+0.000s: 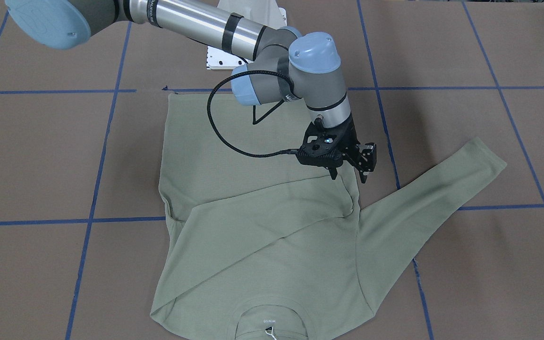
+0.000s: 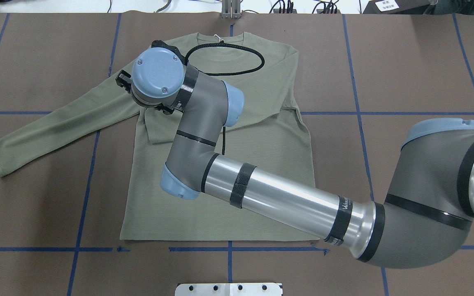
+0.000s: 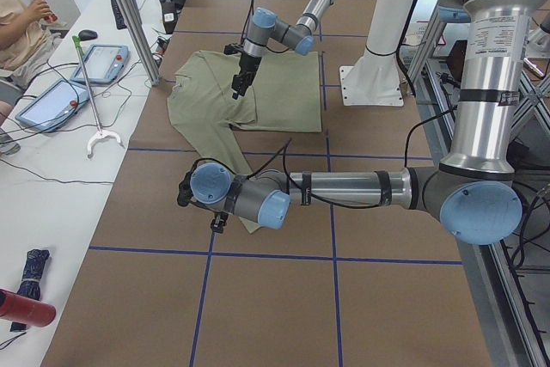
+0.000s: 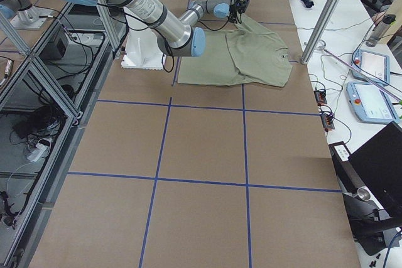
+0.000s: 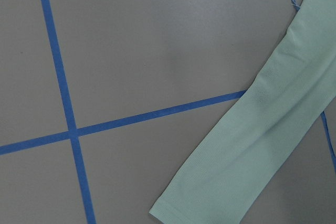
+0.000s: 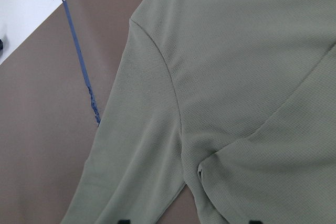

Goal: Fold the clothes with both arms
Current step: 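Grasp the sleeve cuff with the right gripper and fold it across the shirt body, then release the sleeve and lift the right gripper while the left gripper grasps the other cuff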

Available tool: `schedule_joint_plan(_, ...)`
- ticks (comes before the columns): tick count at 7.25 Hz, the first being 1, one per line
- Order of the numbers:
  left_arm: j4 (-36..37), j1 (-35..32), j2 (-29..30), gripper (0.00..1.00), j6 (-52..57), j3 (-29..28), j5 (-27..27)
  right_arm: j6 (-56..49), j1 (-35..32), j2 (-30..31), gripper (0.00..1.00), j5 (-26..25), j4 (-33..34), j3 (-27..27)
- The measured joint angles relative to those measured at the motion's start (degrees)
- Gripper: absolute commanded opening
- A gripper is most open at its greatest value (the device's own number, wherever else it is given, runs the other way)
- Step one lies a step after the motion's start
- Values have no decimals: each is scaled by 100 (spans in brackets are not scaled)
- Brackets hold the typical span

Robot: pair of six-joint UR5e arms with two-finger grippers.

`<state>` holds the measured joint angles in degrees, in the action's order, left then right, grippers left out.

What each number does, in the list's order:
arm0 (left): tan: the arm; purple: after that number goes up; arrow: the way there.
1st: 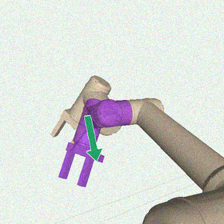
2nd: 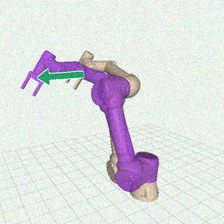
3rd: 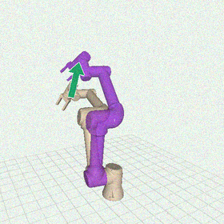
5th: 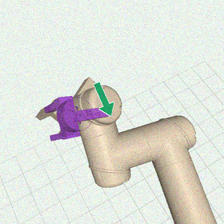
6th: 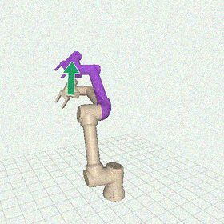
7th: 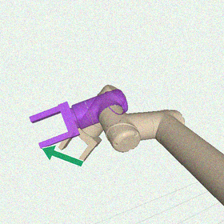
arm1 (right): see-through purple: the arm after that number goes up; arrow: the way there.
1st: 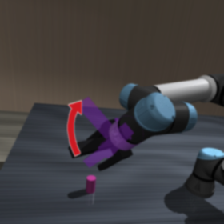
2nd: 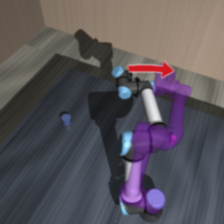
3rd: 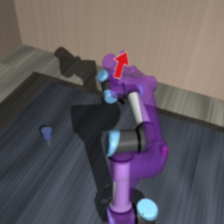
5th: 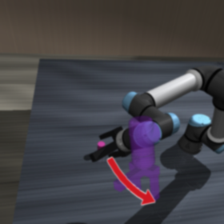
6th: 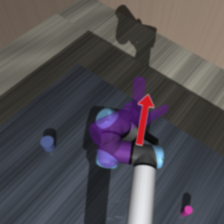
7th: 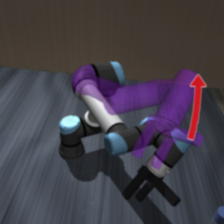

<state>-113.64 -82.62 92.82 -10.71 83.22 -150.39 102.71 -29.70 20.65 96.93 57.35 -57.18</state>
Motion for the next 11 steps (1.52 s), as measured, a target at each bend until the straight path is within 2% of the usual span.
schedule_joint_plan(2,-434,345,-18,98,-600,-271,337,87,-476,1062,99,917,455,-1398)
schedule_joint_plan(3,-591,559,-30,94,-761,-407,401,71,-723,1688,99,1283,577,-2066)
schedule_joint_plan(5,-695,1049,-19,89,-857,-648,474,-337,-1252,2920,99,1987,634,-3111)
schedule_joint_plan(7,-778,1312,10,89,-867,-896,682,-767,-1496,3525,99,2278,636,-3517)
schedule_joint_plan(11,-997,1480,95,86,-866,-1072,961,-857,-1539,3654,99,2286,637,-3621)
